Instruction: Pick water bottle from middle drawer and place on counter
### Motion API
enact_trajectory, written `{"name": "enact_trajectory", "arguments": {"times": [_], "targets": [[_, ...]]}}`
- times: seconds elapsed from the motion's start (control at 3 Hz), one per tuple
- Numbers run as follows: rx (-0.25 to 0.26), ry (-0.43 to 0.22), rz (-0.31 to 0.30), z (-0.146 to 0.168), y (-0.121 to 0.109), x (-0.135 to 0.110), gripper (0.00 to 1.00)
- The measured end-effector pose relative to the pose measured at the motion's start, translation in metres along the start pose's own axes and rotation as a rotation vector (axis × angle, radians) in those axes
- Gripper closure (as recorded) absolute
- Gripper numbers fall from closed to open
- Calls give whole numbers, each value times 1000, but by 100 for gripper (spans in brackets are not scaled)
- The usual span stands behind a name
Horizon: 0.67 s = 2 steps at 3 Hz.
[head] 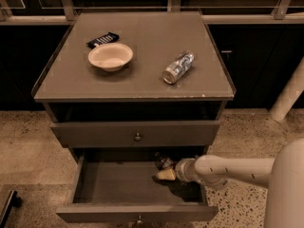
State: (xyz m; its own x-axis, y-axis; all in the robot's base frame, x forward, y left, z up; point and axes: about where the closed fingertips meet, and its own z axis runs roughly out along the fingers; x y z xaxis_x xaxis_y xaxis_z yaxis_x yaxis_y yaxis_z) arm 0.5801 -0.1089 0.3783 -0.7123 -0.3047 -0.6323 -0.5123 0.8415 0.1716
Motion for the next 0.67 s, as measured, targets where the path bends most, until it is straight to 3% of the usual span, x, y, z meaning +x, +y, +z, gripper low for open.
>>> {"name": "enact_trajectory", "arguments": {"times": [0.67], "targets": [[0,0,0,0,0,0,64]]}}
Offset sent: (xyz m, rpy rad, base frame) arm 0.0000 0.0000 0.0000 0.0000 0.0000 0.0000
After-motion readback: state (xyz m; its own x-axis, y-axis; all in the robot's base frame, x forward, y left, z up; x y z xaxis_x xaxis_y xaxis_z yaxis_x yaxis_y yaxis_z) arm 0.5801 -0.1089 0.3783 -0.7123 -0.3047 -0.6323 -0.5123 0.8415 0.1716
